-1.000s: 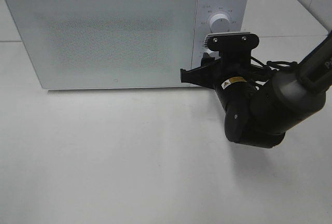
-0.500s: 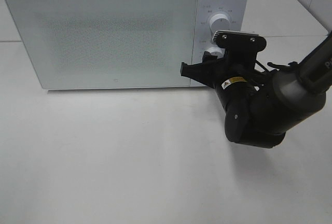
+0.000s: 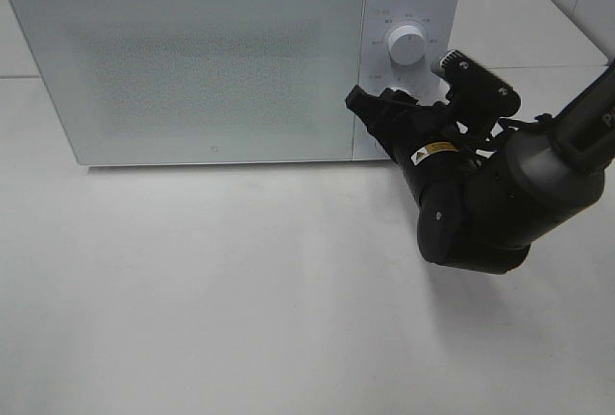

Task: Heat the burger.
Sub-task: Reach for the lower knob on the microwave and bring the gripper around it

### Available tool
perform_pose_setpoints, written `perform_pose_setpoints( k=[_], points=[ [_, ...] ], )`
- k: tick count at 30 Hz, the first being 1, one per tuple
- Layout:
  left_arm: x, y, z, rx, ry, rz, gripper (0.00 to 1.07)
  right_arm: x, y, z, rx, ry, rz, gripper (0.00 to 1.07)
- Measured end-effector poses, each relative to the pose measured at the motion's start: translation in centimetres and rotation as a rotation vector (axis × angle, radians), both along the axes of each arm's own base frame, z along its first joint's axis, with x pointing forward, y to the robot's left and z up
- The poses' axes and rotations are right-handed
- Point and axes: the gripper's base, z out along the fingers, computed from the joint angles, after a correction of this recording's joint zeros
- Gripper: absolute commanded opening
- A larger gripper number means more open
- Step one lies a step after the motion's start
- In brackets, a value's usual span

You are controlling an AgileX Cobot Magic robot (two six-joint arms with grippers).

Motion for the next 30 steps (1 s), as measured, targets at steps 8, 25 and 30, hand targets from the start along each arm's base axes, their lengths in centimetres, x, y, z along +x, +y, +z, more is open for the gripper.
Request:
perform_pose_setpoints(
  k=[8, 25, 30],
  points=[
    [0.0, 0.0, 0.0, 0.0, 0.0, 0.0, 1.0, 0.02, -0.02, 0.0, 0.255, 0.009, -0.043, 0.15],
    [0.0, 0.0, 0.0, 0.0, 0.0, 0.0, 1.0, 0.05, -0.09, -0.04, 0.519, 0.022, -0.077, 0.15],
    [0.0, 0.0, 0.0, 0.0, 0.0, 0.0, 1.0, 0.04, -0.05, -0.04, 0.622, 0.028, -0.093, 0.15]
  ],
)
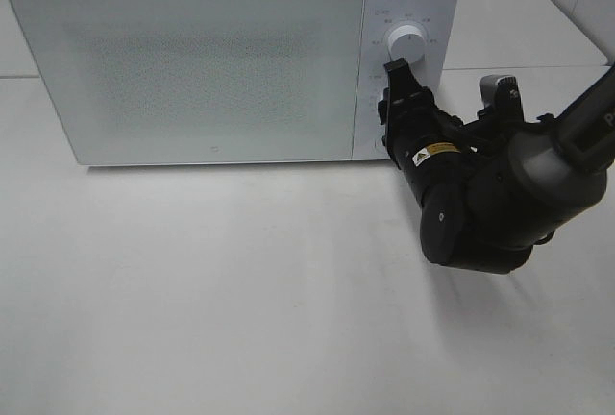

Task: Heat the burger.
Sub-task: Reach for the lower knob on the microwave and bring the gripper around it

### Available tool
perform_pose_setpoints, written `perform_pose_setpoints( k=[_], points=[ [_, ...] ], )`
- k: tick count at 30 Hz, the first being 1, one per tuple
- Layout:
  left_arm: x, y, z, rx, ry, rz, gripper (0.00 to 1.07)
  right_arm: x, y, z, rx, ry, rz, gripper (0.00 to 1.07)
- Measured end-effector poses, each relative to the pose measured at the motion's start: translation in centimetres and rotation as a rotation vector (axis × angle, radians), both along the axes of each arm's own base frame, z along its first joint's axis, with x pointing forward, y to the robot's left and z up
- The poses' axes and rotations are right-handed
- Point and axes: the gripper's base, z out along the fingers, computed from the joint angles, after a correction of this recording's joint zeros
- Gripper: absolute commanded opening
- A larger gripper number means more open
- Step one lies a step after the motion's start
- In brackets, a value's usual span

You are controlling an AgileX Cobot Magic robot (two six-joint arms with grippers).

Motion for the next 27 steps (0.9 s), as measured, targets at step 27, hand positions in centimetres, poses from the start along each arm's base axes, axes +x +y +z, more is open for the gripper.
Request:
perform_pose_setpoints(
  k=[27],
  points=[
    [0.0, 0.0, 0.0, 0.0, 0.0, 0.0, 1.0, -0.04, 0.02, -0.03, 0.523, 0.029, -0.085, 0.14]
  ],
)
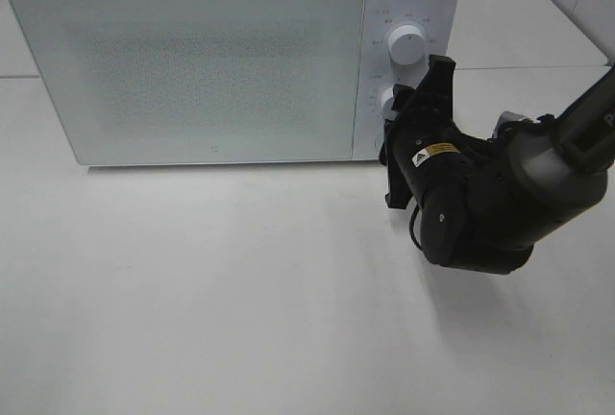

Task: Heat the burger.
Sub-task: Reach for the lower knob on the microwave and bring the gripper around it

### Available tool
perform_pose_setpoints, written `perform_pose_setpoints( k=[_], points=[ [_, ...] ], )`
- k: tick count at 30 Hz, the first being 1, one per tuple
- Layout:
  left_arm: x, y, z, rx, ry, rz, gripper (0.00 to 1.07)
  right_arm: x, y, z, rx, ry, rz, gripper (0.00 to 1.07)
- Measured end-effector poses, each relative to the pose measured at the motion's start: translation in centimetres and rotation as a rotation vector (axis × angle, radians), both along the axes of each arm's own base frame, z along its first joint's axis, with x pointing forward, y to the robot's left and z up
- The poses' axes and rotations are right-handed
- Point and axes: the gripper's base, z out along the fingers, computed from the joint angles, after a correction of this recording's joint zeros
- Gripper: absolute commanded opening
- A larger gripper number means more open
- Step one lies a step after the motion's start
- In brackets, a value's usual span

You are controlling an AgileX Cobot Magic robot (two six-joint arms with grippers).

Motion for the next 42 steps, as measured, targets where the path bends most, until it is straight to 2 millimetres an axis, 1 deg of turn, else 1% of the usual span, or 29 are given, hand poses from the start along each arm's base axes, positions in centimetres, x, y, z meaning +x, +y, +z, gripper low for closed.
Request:
perform_pose_setpoints(
  k=[16, 29, 34, 36, 42],
  points=[
    [0.0, 0.0, 0.0, 0.0, 0.0, 0.0, 1.0, 0.04, -0.03, 0.01, 0.018, 0.003, -0.01, 0.18],
    [0.0, 0.0, 0.0, 0.0, 0.0, 0.0, 1.0, 0.08, -0.06, 0.03, 0.023, 0.004, -0.021, 0.23],
    [0.0, 0.0, 0.0, 0.0, 0.0, 0.0, 1.0, 0.08, -0.1, 0.02, 0.024, 0.005, -0.025, 0.28],
    [0.0, 0.0, 0.0, 0.0, 0.0, 0.0, 1.0, 0.05, -0.05, 0.03, 0.026, 0.005, -0.029, 0.33],
    [0.0, 0.0, 0.0, 0.0, 0.0, 0.0, 1.0, 0.05, 0.03, 0.05, 0.02, 0.006, -0.031, 0.39]
  ],
)
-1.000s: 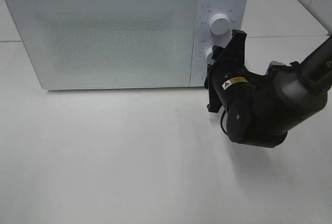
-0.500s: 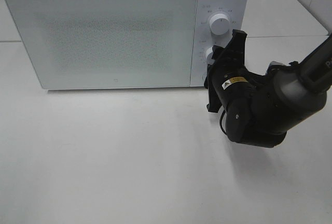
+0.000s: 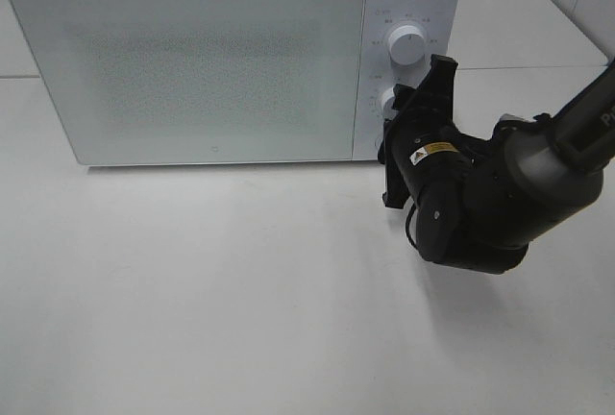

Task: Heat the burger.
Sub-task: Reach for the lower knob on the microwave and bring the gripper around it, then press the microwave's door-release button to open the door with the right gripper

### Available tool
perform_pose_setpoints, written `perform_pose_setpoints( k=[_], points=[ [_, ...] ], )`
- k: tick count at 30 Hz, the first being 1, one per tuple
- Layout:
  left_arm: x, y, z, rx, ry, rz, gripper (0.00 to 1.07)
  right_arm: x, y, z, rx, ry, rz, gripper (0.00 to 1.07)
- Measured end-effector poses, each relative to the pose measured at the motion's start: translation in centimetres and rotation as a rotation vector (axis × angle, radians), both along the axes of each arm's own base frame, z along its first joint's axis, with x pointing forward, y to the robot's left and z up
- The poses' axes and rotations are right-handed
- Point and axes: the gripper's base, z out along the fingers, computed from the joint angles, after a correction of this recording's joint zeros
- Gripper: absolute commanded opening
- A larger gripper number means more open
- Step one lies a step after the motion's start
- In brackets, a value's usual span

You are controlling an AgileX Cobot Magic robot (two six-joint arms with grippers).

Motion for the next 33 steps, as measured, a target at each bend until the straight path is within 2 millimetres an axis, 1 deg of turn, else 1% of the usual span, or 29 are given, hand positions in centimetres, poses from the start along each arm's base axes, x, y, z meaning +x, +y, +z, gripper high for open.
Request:
perform_pose_setpoints(
  k=[2, 3, 4, 5, 6, 7, 8, 9, 10, 13, 15, 18, 20, 22, 23, 26, 28, 31, 33],
  points=[
    [0.0, 0.0, 0.0, 0.0, 0.0, 0.0, 1.0, 0.0, 0.0, 0.0, -0.02, 0.0, -0.005, 0.46],
    [0.0, 0.0, 0.0, 0.0, 0.0, 0.0, 1.0, 0.0, 0.0, 0.0, -0.02, 0.0, -0.005, 0.46],
    [0.0, 0.0, 0.0, 0.0, 0.0, 0.0, 1.0, 0.1, 0.1, 0.0, -0.036, 0.002, -0.003, 0.56],
    [0.0, 0.0, 0.0, 0.0, 0.0, 0.0, 1.0, 0.1, 0.1, 0.0, -0.036, 0.002, -0.003, 0.56],
    [0.0, 0.0, 0.0, 0.0, 0.0, 0.0, 1.0, 0.1, 0.1, 0.1, -0.055, -0.004, 0.002, 0.65],
    [0.0, 0.0, 0.0, 0.0, 0.0, 0.0, 1.0, 0.1, 0.1, 0.1, -0.062, -0.007, 0.003, 0.7],
    [0.0, 0.0, 0.0, 0.0, 0.0, 0.0, 1.0, 0.1, 0.1, 0.1, -0.062, -0.007, 0.003, 0.7],
    [0.0, 0.0, 0.0, 0.0, 0.0, 0.0, 1.0, 0.1, 0.1, 0.1, -0.083, -0.008, 0.006, 0.78],
    [0.0, 0.0, 0.0, 0.0, 0.0, 0.0, 1.0, 0.1, 0.1, 0.1, -0.096, -0.008, 0.008, 0.8],
    [0.0, 0.0, 0.0, 0.0, 0.0, 0.0, 1.0, 0.1, 0.1, 0.1, -0.106, -0.008, 0.01, 0.8],
    [0.0, 0.0, 0.0, 0.0, 0.0, 0.0, 1.0, 0.1, 0.1, 0.2, -0.128, -0.01, 0.02, 0.77],
    [0.0, 0.0, 0.0, 0.0, 0.0, 0.0, 1.0, 0.0, 0.2, 0.2, -0.137, -0.011, 0.029, 0.76],
    [0.0, 0.0, 0.0, 0.0, 0.0, 0.0, 1.0, -0.7, 0.0, -0.1, -0.186, -0.002, 0.068, 0.76],
    [0.0, 0.0, 0.0, 0.0, 0.0, 0.0, 1.0, -0.9, -0.1, -0.1, -0.202, -0.001, 0.08, 0.76],
    [0.0, 0.0, 0.0, 0.0, 0.0, 0.0, 1.0, -1.4, -0.1, 0.0, -0.249, -0.004, 0.121, 0.76],
    [0.0, 0.0, 0.0, 0.0, 0.0, 0.0, 1.0, -1.6, -0.2, 0.1, -0.274, -0.008, 0.143, 0.76],
    [0.0, 0.0, 0.0, 0.0, 0.0, 0.0, 1.0, -2.8, -0.6, 0.4, -0.396, 0.006, 0.214, 0.76],
    [0.0, 0.0, 0.0, 0.0, 0.0, 0.0, 1.0, -3.1, -0.7, 0.6, -0.431, 0.012, 0.233, 0.76],
    [0.0, 0.0, 0.0, 0.0, 0.0, 0.0, 1.0, -4.1, -1.1, 1.5, -0.595, 0.058, 0.319, 0.76]
  ],
)
